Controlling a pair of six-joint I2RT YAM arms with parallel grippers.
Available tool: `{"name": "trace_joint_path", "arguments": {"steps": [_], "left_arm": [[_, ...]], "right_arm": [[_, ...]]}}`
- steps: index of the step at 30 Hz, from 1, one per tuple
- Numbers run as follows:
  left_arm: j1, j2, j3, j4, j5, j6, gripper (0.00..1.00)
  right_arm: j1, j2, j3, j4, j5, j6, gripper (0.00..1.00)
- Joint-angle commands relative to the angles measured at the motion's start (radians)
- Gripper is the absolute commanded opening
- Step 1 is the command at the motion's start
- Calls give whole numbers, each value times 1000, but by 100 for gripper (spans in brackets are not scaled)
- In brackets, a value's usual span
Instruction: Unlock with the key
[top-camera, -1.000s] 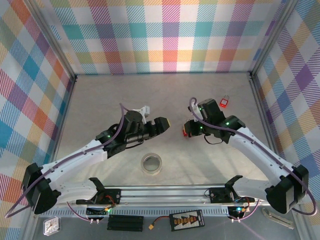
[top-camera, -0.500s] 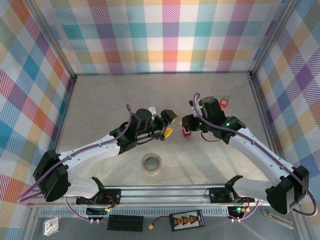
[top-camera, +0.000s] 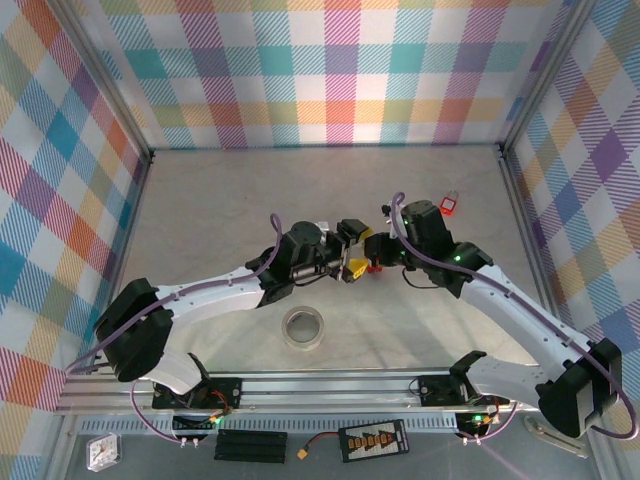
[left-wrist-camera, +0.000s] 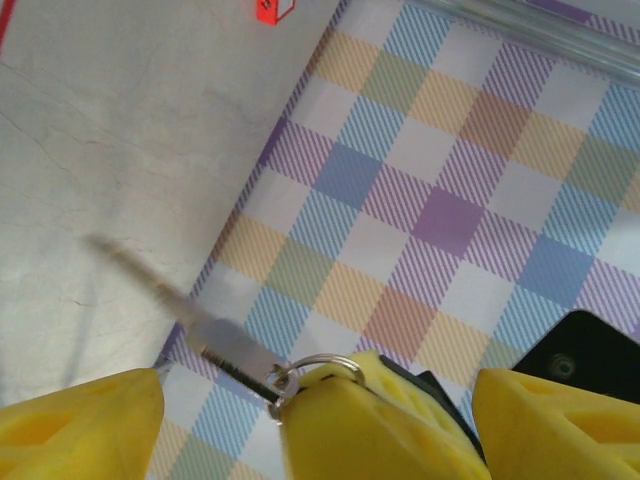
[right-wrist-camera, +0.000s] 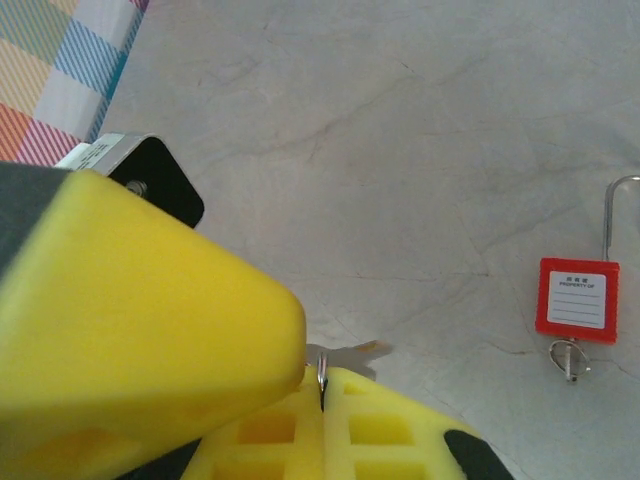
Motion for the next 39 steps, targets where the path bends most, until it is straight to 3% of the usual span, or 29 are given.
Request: {"name": "trace_joint_path", "arguments": {"steps": [1, 9, 28, 39], "left_arm": [[-9, 21, 41, 82, 23, -36, 79], [-1, 42, 20, 91, 4, -30, 61], [59, 21, -13, -45, -4, 69, 44], [66, 21, 2, -66, 0, 109, 17]], "right_arm": [[9, -27, -26, 52, -6, 16, 0], [12, -43, -49, 56, -35, 21, 0], [24, -74, -85, 61, -102, 28, 0], [29, -52, -87, 64, -114, 32, 0]]}}
